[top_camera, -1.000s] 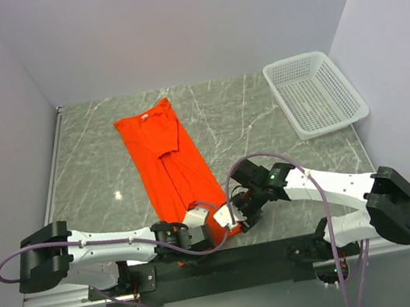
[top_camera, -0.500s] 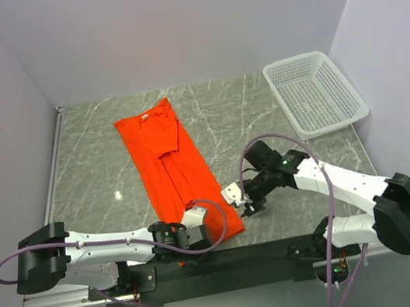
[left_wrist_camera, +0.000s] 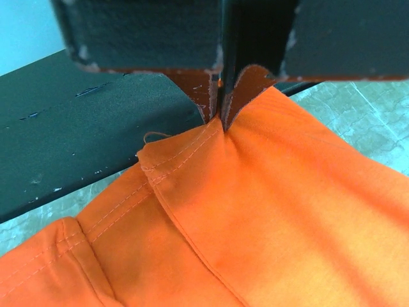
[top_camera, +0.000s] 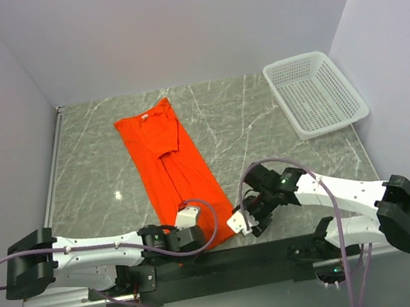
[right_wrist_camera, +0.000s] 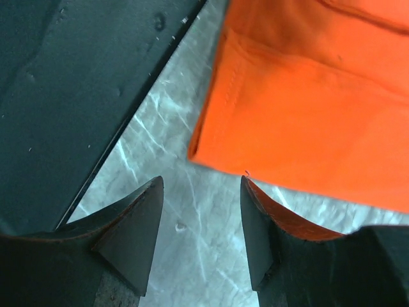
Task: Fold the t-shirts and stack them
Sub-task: Fold the tshirt
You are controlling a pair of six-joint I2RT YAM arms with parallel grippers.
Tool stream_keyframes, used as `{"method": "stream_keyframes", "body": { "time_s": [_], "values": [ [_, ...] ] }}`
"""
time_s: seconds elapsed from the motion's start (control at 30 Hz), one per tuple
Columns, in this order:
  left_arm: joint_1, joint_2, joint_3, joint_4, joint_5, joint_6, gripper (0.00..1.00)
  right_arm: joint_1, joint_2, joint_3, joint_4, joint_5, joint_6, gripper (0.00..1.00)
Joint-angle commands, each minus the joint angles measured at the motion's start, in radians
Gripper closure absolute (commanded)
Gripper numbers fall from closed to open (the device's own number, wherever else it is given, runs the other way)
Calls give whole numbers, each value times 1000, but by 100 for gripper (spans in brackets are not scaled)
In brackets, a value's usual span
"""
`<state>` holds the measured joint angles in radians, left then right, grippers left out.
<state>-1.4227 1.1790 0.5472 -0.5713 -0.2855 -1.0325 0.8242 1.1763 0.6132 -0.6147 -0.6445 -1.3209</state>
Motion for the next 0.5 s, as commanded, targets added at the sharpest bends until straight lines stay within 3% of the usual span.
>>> {"method": "stream_keyframes", "body": {
  "time_s": [0.0,0.47],
  "values": [
    [-7,-18,-36,113,147,-75,99,88,0,-4,85,88,31,42],
    [1,-65,-35,91,141,-69,99,259,137,10,202,243,130,45]
  ]
}}
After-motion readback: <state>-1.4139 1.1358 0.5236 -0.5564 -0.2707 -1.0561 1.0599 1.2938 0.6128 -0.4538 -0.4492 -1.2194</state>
